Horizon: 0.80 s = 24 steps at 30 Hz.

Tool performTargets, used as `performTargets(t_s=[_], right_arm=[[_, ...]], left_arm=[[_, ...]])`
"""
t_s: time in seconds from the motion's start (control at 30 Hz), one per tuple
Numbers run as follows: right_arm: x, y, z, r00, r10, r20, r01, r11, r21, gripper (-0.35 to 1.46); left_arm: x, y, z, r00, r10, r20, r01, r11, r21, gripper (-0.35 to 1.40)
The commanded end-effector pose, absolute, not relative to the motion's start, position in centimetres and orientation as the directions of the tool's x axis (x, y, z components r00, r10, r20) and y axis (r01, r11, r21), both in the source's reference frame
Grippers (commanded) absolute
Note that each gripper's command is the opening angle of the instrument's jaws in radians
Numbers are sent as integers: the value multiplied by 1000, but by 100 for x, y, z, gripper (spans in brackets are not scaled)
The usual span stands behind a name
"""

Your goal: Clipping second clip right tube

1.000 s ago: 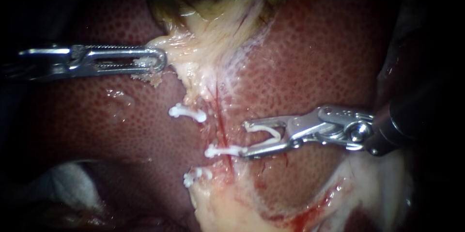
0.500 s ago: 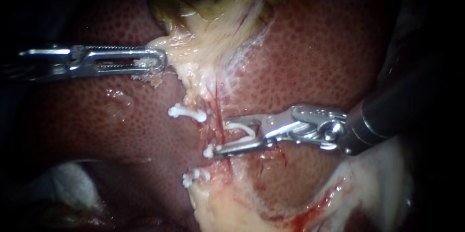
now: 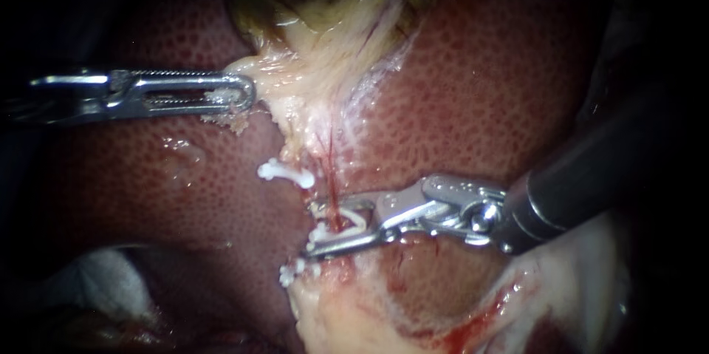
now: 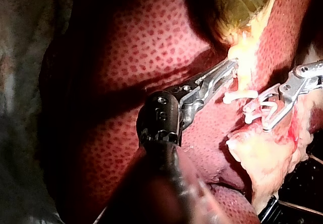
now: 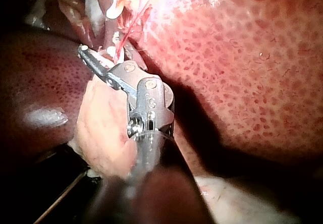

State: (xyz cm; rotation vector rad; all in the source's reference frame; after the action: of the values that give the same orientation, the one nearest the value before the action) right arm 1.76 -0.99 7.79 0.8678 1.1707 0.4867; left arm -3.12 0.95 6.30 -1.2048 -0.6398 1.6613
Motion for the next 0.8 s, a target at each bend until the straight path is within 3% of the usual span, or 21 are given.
performTargets(t_s=[0.03,0.5,0.6,0.73,0.8], right_arm=[[176,-99,778,343,734,-587,104,591,800,49],[182,-101,776,336,742,-581,120,578,807,42],[179,-101,777,338,755,-562,113,560,821,26],[174,-100,778,347,798,-493,89,495,864,-35],[171,-98,779,350,809,-472,84,475,876,-35]], left_arm=[[-312,95,630,-61,905,-421,-389,-410,-825,-35],[-312,95,630,-61,905,-421,-389,-410,-825,-35],[-312,95,630,-61,905,-421,-389,-410,-825,-35],[-312,95,630,-61,905,-421,-389,-410,-825,-35],[-312,95,630,-61,905,-421,-389,-410,-825,-35]])
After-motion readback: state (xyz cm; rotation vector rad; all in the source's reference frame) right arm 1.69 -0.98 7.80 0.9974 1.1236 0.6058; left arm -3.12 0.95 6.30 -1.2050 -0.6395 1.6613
